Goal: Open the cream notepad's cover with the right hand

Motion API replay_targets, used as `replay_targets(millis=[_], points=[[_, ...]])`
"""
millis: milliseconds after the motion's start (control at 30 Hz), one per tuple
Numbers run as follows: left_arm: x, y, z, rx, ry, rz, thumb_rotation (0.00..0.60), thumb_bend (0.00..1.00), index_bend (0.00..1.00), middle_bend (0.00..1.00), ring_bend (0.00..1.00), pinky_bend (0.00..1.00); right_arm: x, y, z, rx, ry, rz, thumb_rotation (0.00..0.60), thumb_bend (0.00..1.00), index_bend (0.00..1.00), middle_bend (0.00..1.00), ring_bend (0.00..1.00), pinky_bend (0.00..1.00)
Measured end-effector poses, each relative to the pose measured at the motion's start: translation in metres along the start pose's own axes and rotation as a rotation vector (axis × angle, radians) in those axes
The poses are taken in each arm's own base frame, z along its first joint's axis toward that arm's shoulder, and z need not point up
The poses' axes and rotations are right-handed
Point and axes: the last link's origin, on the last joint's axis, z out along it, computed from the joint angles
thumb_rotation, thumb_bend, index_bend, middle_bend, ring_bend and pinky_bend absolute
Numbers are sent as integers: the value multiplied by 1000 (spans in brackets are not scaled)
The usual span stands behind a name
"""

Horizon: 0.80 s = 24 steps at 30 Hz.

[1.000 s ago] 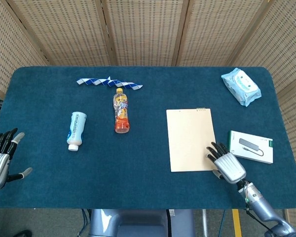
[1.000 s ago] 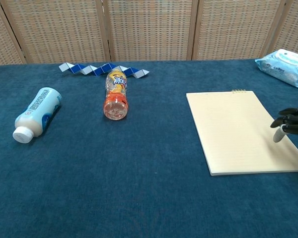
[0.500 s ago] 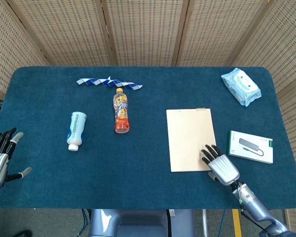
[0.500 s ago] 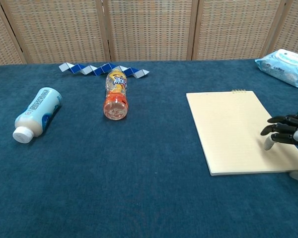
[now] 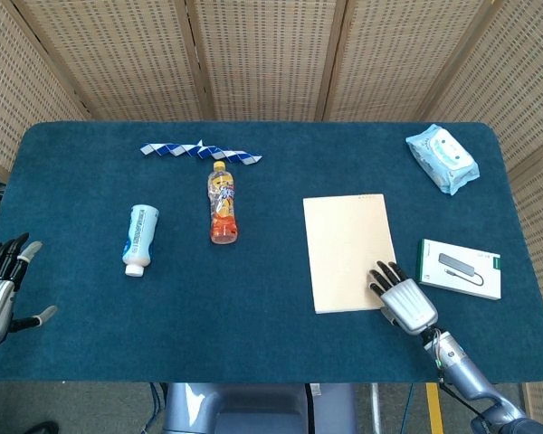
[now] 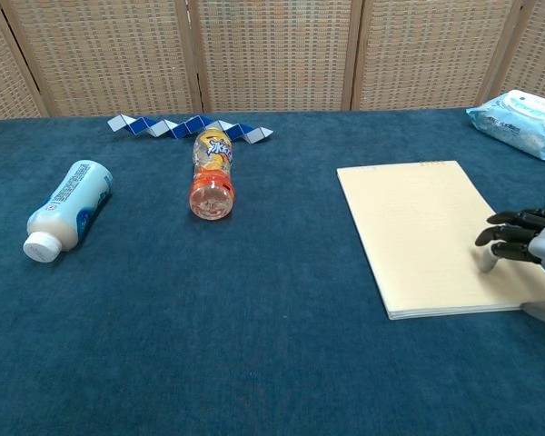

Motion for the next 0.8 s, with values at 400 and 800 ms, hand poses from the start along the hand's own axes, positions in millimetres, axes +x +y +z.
replay_targets(millis=[400,800], points=[[0,1,0,1,0,-1,600,0,0,0,0,0,1,2,9,-17,16,2,600,387,313,141,102,149],[-1,0,2,6,-5,-3,600,0,0,0,0,0,20,4,48,-38,108,-7,600,388,313,140,102,166]])
